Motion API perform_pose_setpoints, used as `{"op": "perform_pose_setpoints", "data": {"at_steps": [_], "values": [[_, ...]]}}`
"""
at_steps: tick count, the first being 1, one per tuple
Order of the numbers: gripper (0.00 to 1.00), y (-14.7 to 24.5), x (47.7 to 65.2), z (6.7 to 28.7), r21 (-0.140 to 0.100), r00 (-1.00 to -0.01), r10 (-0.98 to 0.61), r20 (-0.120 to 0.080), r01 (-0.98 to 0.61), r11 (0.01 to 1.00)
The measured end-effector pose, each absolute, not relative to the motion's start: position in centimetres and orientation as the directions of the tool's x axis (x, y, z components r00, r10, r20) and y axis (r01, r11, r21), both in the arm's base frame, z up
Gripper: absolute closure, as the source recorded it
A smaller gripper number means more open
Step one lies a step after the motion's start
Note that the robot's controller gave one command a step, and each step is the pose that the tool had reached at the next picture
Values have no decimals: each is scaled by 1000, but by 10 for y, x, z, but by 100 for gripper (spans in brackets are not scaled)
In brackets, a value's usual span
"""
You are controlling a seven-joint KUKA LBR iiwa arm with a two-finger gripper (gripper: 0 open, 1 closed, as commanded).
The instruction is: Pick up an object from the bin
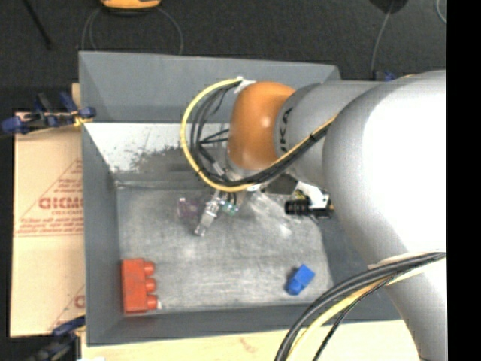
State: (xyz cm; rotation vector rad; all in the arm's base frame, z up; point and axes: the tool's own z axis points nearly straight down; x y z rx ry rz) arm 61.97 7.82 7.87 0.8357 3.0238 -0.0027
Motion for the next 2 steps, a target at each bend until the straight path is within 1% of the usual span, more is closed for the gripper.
{"op": "perform_pose_setpoints", "data": {"at_steps": [1,2], "values": [[100,78,620,80,1,-858,513,-6,513,858],[100,90,612,152,7,-865,502,-8,502,865]]}}
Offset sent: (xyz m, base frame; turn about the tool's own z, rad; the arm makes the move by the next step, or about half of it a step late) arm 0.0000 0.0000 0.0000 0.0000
